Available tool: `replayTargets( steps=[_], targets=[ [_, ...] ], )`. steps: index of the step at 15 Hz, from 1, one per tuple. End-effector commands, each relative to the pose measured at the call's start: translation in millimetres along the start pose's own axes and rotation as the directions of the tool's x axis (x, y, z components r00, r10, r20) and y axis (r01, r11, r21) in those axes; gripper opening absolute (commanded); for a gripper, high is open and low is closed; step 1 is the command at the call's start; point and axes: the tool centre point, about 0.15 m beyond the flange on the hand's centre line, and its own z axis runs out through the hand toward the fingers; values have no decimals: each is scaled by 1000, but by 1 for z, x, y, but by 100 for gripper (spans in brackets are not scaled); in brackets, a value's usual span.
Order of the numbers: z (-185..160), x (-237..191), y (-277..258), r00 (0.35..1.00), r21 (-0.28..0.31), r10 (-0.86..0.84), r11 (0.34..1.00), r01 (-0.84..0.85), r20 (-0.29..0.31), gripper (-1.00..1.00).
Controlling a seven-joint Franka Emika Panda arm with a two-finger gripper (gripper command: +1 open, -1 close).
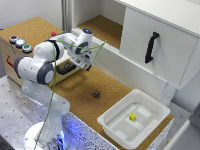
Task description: Grasp the handle of the drawer, then close it
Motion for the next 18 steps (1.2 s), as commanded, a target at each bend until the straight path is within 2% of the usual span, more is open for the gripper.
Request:
replayTargets(
  steps=[1, 4, 11, 13, 14, 16, 17, 18],
  targets=[
    [18, 34, -57, 999, -13, 0, 1000, 0, 40, -100],
    [19, 45, -87, 999, 4, -26, 1000, 26, 28, -100],
    [20, 65, -175, 982, -17, -187, 982, 187, -5, -100],
    [11, 63, -175, 985, -58, -169, 984, 167, -36, -100],
    [6, 61, -166, 990, -59, -134, 990, 131, -44, -100],
    [-9, 51, -142, 995, -143, -65, 988, 53, -81, -100],
    [-18, 44, -130, 996, -177, -26, 984, 10, -91, 100],
    [-25, 39, -123, 994, -188, -5, 982, -15, -105, 100]
  ],
)
